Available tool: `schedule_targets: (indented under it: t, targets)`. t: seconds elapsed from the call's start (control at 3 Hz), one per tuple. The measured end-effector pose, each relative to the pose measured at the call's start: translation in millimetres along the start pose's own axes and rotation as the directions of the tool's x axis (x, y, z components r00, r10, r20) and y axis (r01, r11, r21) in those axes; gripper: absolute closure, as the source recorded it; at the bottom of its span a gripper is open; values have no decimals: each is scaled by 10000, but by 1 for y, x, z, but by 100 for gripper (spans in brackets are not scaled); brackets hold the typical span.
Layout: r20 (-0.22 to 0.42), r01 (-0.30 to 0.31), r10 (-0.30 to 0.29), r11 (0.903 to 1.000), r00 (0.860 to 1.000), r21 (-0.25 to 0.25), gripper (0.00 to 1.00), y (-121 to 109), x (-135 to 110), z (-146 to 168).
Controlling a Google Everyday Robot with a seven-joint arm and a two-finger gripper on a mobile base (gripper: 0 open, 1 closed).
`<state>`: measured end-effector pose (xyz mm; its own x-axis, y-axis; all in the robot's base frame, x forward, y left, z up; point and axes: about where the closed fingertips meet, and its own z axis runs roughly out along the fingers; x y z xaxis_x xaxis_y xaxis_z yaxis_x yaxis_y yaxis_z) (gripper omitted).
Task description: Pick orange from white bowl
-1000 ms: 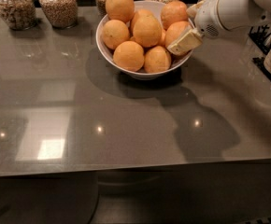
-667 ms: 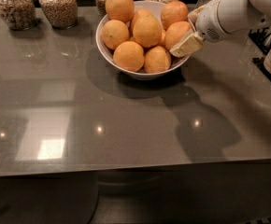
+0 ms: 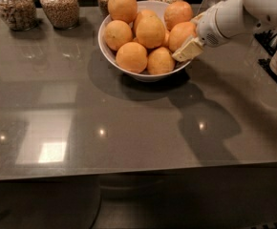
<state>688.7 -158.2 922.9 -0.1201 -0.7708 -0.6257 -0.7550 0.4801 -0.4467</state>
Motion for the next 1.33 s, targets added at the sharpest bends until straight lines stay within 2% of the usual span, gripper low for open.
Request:
schedule_targets:
  t: [0.33, 1.0, 1.33]
  targets:
    - [99, -1, 2, 10000, 10000, -42, 42, -3, -2, 8]
    - [238, -27, 29, 9999, 9997, -110, 85, -4, -5, 9]
    - [621, -182, 193, 9997, 9979, -184, 100, -7, -15, -5]
